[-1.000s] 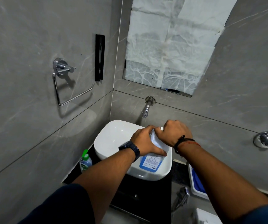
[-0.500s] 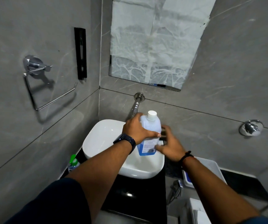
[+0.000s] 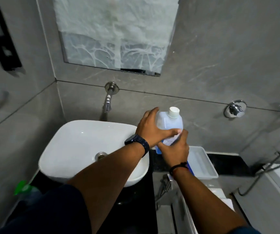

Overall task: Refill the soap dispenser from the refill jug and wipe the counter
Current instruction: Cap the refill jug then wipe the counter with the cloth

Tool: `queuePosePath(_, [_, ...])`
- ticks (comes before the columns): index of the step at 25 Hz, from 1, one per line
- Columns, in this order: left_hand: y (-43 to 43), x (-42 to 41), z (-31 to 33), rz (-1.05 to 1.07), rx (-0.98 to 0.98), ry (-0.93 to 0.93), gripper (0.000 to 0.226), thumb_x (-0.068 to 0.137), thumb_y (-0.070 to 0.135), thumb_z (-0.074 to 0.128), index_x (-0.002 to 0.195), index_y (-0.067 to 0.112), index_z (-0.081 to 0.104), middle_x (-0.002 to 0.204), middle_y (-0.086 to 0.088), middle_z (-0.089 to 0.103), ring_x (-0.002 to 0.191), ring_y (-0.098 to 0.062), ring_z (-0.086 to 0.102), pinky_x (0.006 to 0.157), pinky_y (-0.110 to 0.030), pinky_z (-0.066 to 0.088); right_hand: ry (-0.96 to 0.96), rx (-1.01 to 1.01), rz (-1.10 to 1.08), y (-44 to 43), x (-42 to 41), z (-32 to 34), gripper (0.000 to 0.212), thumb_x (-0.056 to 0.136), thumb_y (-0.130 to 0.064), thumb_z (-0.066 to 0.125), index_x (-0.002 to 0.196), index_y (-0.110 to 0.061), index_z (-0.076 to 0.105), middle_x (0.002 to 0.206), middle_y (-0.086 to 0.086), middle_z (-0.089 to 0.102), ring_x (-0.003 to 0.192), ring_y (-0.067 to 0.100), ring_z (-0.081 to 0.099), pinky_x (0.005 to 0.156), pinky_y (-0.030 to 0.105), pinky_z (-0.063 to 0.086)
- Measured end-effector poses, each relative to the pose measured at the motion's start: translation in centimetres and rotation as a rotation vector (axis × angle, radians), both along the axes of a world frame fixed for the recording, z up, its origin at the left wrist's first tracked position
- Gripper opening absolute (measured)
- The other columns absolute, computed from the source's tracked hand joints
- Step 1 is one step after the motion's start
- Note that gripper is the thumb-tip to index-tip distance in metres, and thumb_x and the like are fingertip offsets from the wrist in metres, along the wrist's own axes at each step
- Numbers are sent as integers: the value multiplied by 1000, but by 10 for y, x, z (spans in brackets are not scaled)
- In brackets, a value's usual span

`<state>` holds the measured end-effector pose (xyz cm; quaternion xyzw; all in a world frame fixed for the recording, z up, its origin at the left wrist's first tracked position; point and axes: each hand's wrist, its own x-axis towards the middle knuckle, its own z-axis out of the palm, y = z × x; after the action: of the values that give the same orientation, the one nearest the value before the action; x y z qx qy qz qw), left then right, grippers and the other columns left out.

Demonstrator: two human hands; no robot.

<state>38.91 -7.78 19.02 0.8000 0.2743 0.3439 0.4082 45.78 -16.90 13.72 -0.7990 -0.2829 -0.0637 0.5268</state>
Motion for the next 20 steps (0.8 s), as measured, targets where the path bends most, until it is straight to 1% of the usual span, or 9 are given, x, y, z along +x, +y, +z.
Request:
queuePosePath(2, [0,42,-33,2,25,16,87,65,66,67,136,22,41,141,0,42,127,-18,43,105,-34,39,27,29,-88,-10,58,-20,67,55,-31,86,102,-14,41,99,17,64,86,37,62,64,35,47])
queuePosePath(4, [2,89,-77,4,96,64,75,70,62,62,130,19,47,136,-2,48,124,-21,47,103,-38,42,52,40,-156,-22,126,-47,65,54,-24,86,102,-10,44,100,18,62,89,37,61,68,40,50])
queuePosePath(6, [3,141,-126,-17,148,146,73,69,59,64,127,17,51,130,-5,52,118,-24,51,98,-40,45,88,11,-183,-33,197,-77,65,54,-26,86,103,-14,45,99,11,63,84,32,61,67,37,50])
queuePosePath(9, [2,201,-199,-64,164,376,78,66,65,61,130,24,44,135,-2,48,123,-22,46,102,-38,42,167,-54,-196,-46,281,-124,66,56,-28,85,107,-20,43,95,3,61,80,27,59,68,30,44])
queuePosePath(11, [3,238,-245,-99,163,488,84,63,72,57,132,28,40,139,1,44,127,-20,41,104,-38,40,221,-81,-226,-48,330,-162,69,57,-25,86,108,-17,41,98,9,64,83,30,61,69,29,43])
queuePosePath(13, [6,266,-284,-120,188,557,88,60,76,53,133,29,37,139,3,43,127,-19,39,102,-36,41,261,-91,-252,-45,367,-201,72,56,-23,87,110,-14,41,106,16,64,90,34,62,72,31,44])
queuePosePath(15, [12,284,-313,-137,228,609,92,58,80,46,134,31,33,140,4,40,128,-19,38,99,-36,41,267,-100,-253,-43,394,-238,72,53,-19,88,108,-12,41,108,17,61,94,35,61,73,31,44])
queuePosePath(17, [21,299,-336,-144,264,680,99,57,84,40,138,29,29,147,3,31,133,-20,32,103,-37,38,261,-123,-244,-42,414,-269,71,51,-17,89,104,-11,43,107,16,59,95,34,59,74,32,46])
queuePosePath(20, [33,320,-366,-135,279,749,107,58,84,39,144,23,20,156,0,14,141,-24,19,112,-40,24,255,-143,-238,-34,439,-309,70,52,-17,90,104,-10,43,108,18,60,98,35,60,79,32,47])
